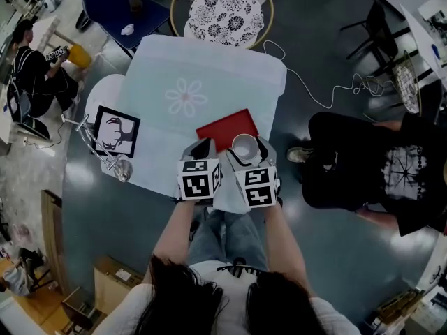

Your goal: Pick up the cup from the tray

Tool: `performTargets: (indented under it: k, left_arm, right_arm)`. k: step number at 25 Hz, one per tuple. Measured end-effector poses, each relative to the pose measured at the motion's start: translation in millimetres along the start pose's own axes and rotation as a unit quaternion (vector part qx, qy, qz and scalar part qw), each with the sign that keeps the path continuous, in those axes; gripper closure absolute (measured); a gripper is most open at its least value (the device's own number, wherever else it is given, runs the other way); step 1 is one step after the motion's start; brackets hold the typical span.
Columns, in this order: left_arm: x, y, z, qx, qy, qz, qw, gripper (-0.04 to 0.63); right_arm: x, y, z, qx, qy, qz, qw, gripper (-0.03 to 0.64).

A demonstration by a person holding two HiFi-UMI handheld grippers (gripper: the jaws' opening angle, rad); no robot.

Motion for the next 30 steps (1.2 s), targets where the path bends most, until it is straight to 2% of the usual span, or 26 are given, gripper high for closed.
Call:
performTargets:
  k: [11, 23, 30]
  left_arm:
    - [21, 11, -24, 0.012, -0.015, -0.001, 0.9998, 0.595]
    - [62, 1, -28, 0.007, -0.016, 0.01, 0.9998, 0.595]
    - [69, -5, -29, 0.007, -0.022, 0.006, 0.9997, 0.595]
  right_arm:
    - [28, 21, 4, 0.002, -0.008, -0.001, 1.0, 0.233]
    - [77, 14, 9, -0.002, -0.018, 0.014, 1.0, 0.233]
    - [82, 4, 11, 0.0, -0.01, -0.003, 1.0, 0.23]
Point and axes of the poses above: the fingertips, and each gripper's own axes: y backward along the fingers, z to its left, x out of its underside, the point moved 4 cm from there along y, backward along the fingers, and after that the axes turned 6 degrees about x, right-handed, at the moved point
